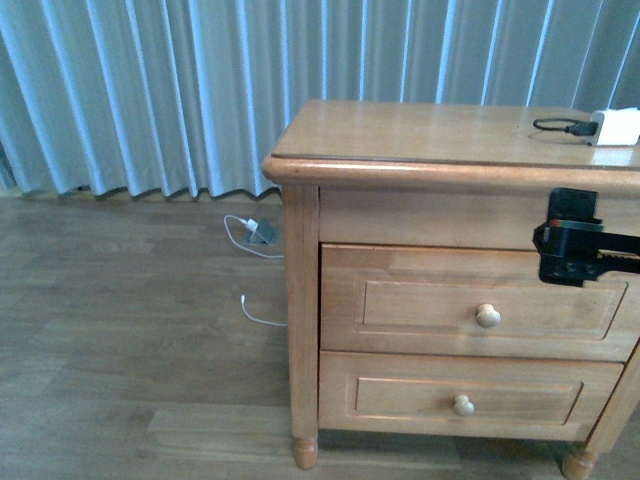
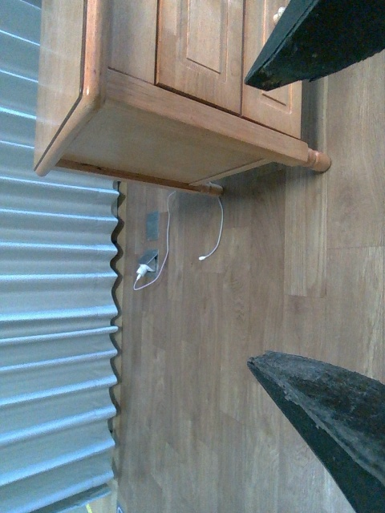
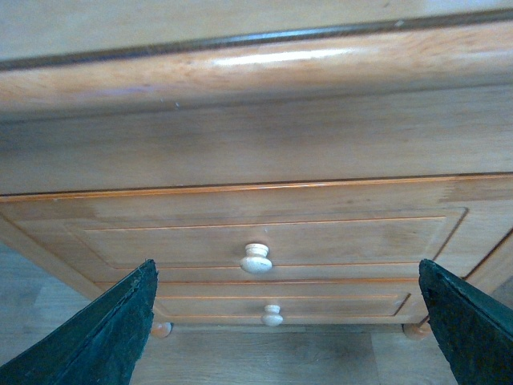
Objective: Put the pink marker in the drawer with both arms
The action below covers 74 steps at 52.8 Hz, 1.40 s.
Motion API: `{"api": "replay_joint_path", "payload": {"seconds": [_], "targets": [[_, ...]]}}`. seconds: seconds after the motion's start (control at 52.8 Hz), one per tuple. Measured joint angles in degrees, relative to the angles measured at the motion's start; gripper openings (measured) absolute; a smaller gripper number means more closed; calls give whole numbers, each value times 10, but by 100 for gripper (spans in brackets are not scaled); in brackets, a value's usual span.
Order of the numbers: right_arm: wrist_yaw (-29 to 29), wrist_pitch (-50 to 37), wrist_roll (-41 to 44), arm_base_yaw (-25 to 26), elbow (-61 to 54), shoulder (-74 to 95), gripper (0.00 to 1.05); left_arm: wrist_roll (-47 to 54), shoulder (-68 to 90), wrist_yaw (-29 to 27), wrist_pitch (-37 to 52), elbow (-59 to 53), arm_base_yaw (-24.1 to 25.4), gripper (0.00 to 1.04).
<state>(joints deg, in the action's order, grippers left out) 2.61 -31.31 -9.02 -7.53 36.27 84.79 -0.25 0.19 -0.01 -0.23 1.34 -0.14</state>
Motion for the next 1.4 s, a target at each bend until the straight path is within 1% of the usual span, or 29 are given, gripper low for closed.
{"api": "replay_joint_path", "payload": {"seconds": [0.095, 0.209, 0.398, 0.455, 0.531, 0.664, 0.72, 0.758, 0.796, 0.834, 1.005, 1.062, 1.081, 1.175, 1.403], "targets": [[-16, 28, -3, 12, -30, -76, 96, 0, 0, 0, 0, 0, 0, 99], [-34, 92, -5, 30, -78, -193, 96, 0, 0, 0, 0, 0, 0, 99], [-110, 237, -7, 94, -143, -414, 96, 0, 0, 0, 0, 0, 0, 99], [-117, 280, -5, 115, -156, -467, 96, 0, 0, 0, 0, 0, 0, 99], [-116, 287, -4, 124, -160, -489, 96, 0, 0, 0, 0, 0, 0, 99], [-117, 287, -4, 124, -160, -490, 96, 0, 0, 0, 0, 0, 0, 99], [-51, 199, 30, 98, -195, -501, 86, 0, 0, 0, 0, 0, 0, 99], [-33, 150, 48, 87, -219, -511, 80, 0, 0, 0, 0, 0, 0, 99], [-31, 123, 60, 81, -235, -521, 73, 0, 0, 0, 0, 0, 0, 99], [-30, 116, 67, 79, -243, -528, 67, 0, 0, 0, 0, 0, 0, 99], [-26, 115, 82, 77, -282, -566, 35, 0, 0, 0, 0, 0, 0, 99], [-26, 119, 84, 77, -295, -583, 21, 0, 0, 0, 0, 0, 0, 99], [-26, 120, 84, 77, -296, -586, 19, 0, 0, 0, 0, 0, 0, 99], [-26, 128, 86, 77, -309, -607, 2, 0, 0, 0, 0, 0, 0, 99], [-26, 158, 88, 77, -331, -660, 1, 0, 0, 0, 0, 0, 0, 99]]}}
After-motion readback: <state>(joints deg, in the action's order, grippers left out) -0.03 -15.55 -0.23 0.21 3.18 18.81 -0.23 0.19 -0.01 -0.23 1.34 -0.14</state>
